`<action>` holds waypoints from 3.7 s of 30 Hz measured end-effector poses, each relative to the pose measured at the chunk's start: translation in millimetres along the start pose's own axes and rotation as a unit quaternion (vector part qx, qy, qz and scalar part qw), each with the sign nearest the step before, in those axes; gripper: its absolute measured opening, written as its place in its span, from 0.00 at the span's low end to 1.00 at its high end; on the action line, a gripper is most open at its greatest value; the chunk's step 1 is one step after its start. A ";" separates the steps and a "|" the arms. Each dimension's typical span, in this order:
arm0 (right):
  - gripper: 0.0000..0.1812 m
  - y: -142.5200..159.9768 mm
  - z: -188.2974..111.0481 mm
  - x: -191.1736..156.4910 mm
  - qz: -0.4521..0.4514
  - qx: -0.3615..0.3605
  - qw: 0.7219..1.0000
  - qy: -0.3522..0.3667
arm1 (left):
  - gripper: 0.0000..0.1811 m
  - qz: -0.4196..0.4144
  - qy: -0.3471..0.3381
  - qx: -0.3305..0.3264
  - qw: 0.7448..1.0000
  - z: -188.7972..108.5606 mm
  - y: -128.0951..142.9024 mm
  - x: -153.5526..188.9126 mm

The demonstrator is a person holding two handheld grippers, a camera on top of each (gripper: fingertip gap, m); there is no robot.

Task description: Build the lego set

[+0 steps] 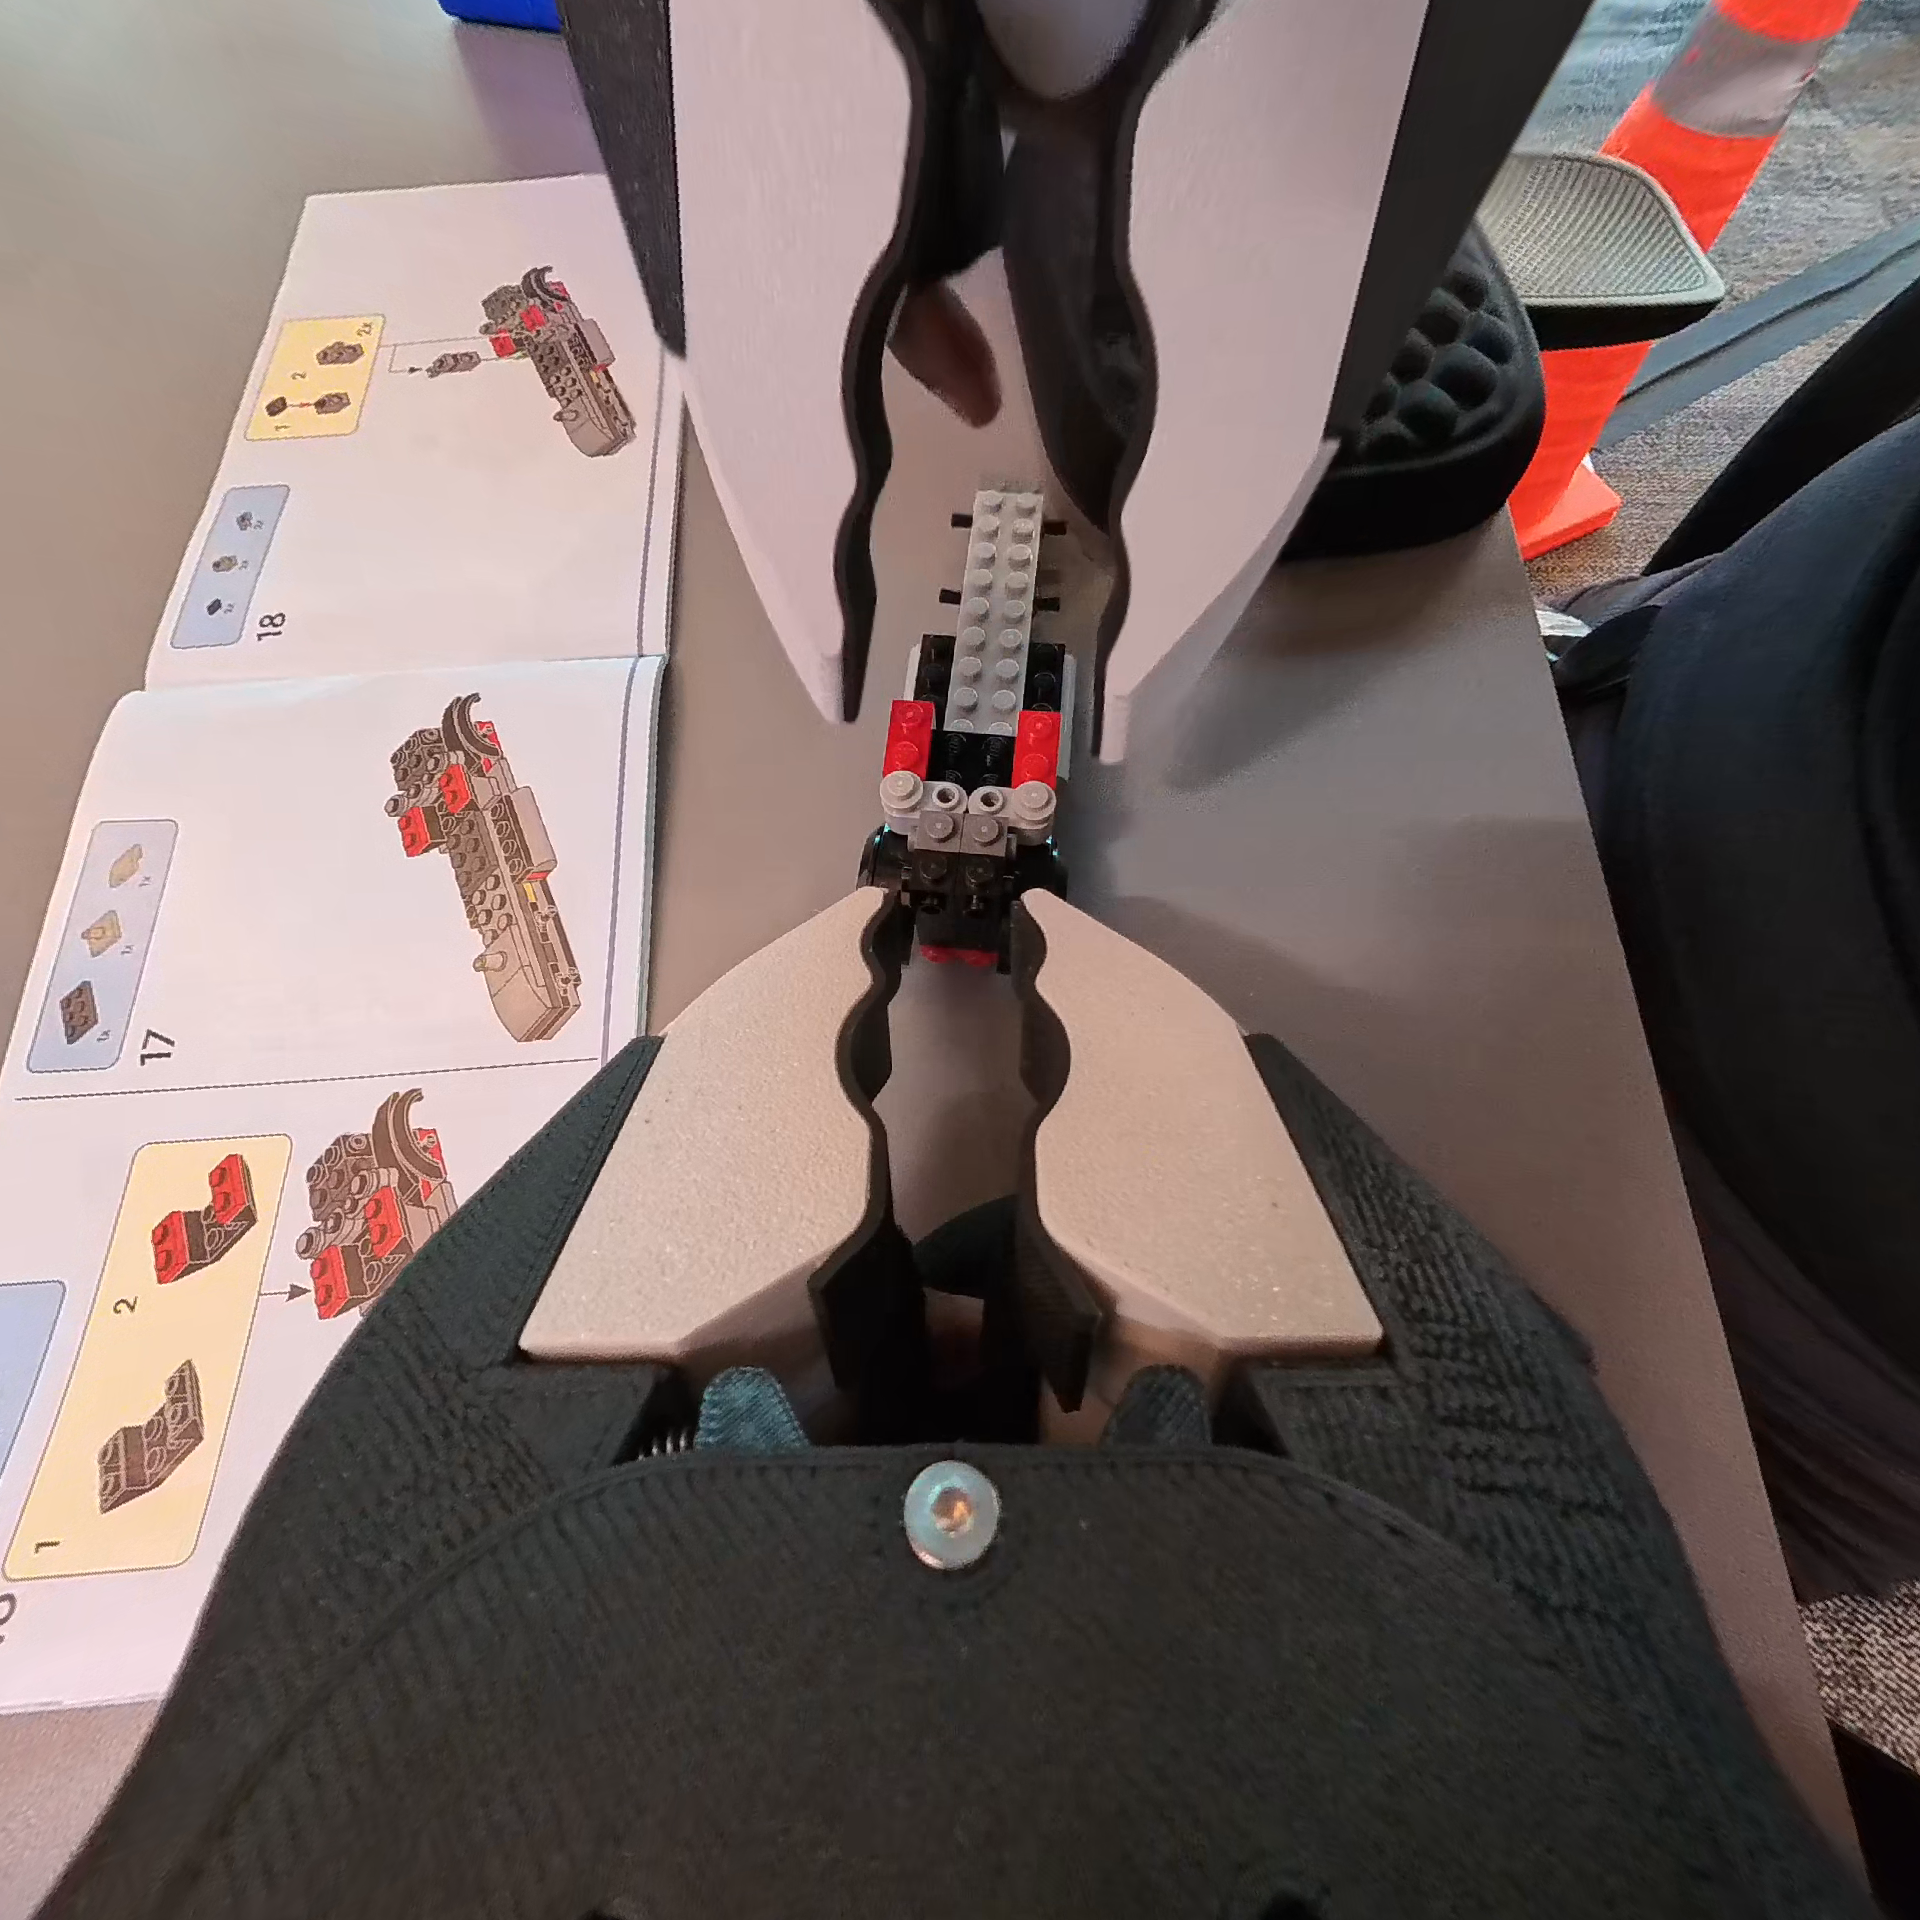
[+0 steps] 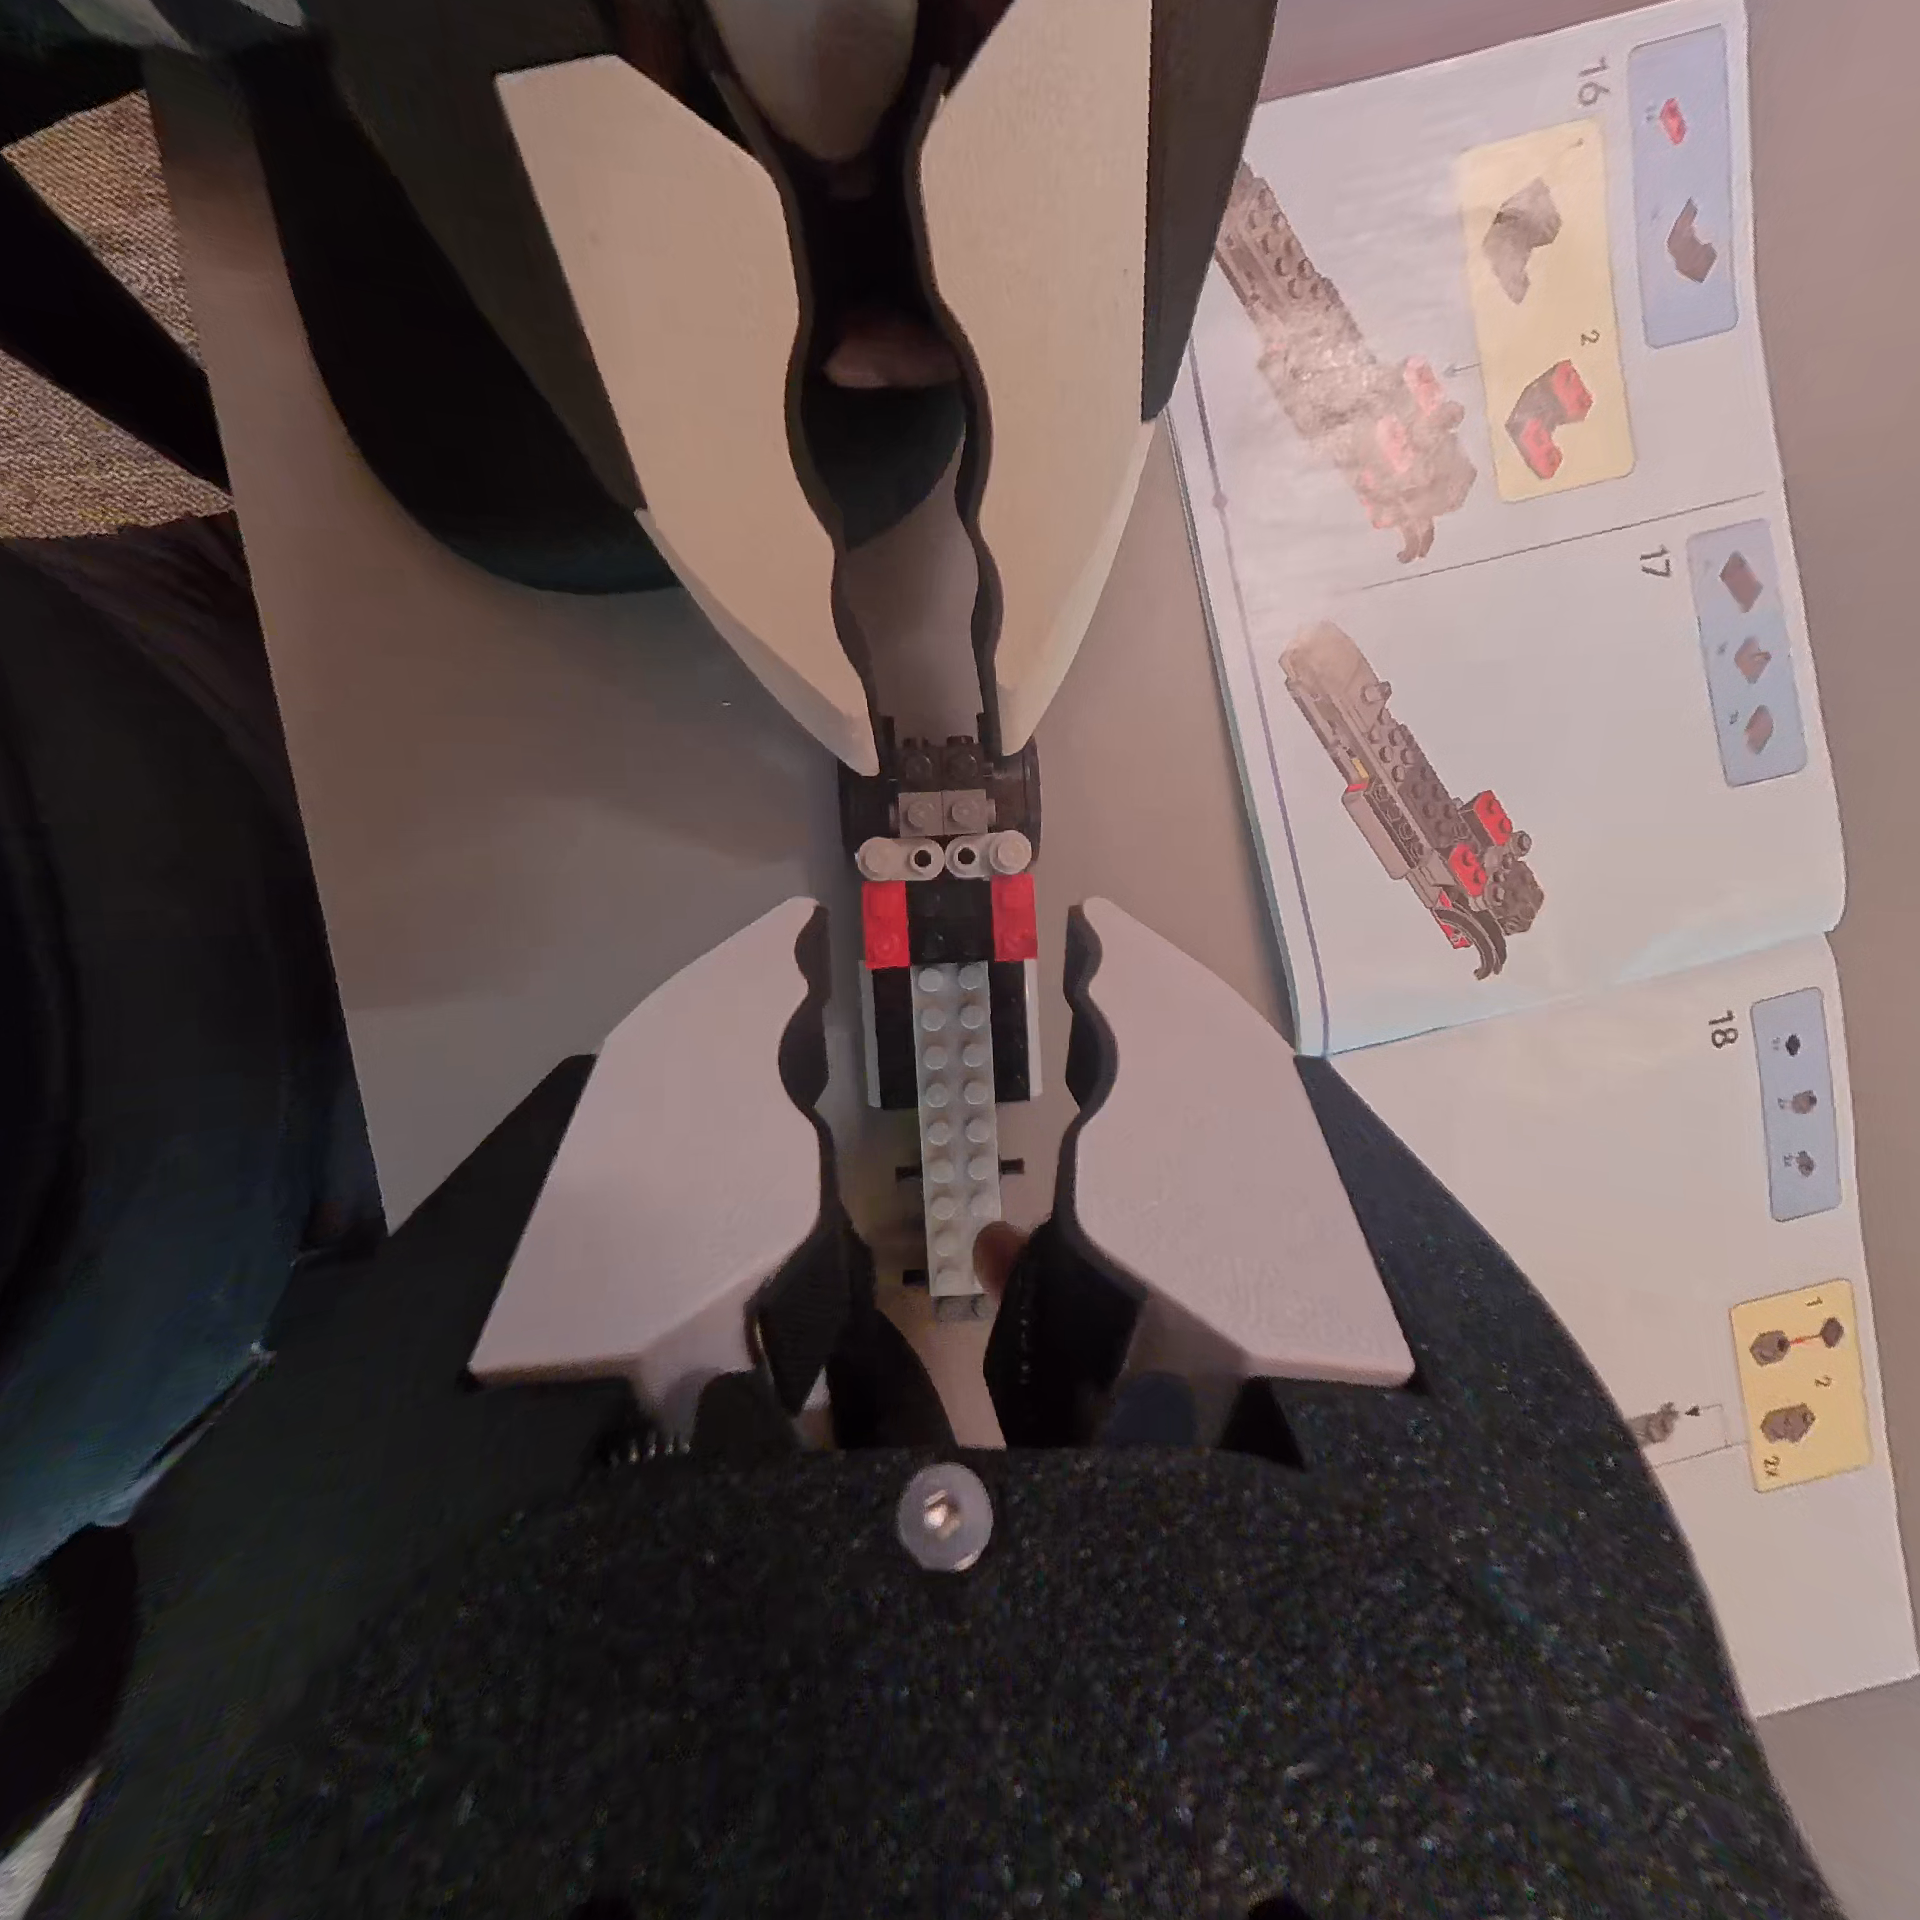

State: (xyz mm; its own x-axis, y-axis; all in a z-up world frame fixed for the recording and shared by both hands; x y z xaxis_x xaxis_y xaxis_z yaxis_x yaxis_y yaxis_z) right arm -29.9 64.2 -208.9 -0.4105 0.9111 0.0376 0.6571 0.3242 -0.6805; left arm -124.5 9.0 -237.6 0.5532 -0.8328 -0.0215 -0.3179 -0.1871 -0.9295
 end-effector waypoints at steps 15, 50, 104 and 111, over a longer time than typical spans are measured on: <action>0.05 8.1 0.3 -0.8 -0.005 0.034 0.999 -0.031 | 0.11 0.001 -0.001 -0.001 1.000 0.1 -0.1 0.0; 0.05 28.7 -9.4 -13.9 -0.129 0.173 0.974 0.070 | 0.13 0.001 -0.004 -0.005 1.000 1.3 -0.3 -0.1; 0.22 35.7 8.4 -30.5 -0.246 0.099 0.964 0.024 | 0.24 0.014 0.042 -0.092 0.995 14.3 6.4 3.6; 0.25 37.2 7.3 -31.3 -0.168 0.128 0.977 0.008 | 0.24 0.008 0.044 -0.094 0.995 14.5 6.7 3.0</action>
State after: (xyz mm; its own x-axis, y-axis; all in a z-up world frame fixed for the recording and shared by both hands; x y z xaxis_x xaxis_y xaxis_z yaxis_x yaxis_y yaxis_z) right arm 2.8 45.9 -240.7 -0.5648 0.7685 0.3007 0.3056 0.5332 -0.7889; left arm -113.8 12.9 -249.2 0.4794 -0.8776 0.0050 -0.4684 -0.2607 -0.8441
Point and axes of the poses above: each gripper's, where its closed fingertips meet, z out along the fingers, y out of its underside, x = y × z across the jaws, the point moved 7 cm from there along -z, back along the fingers, and after that the axes turned 15 degrees about x, right-handed, at the moved point
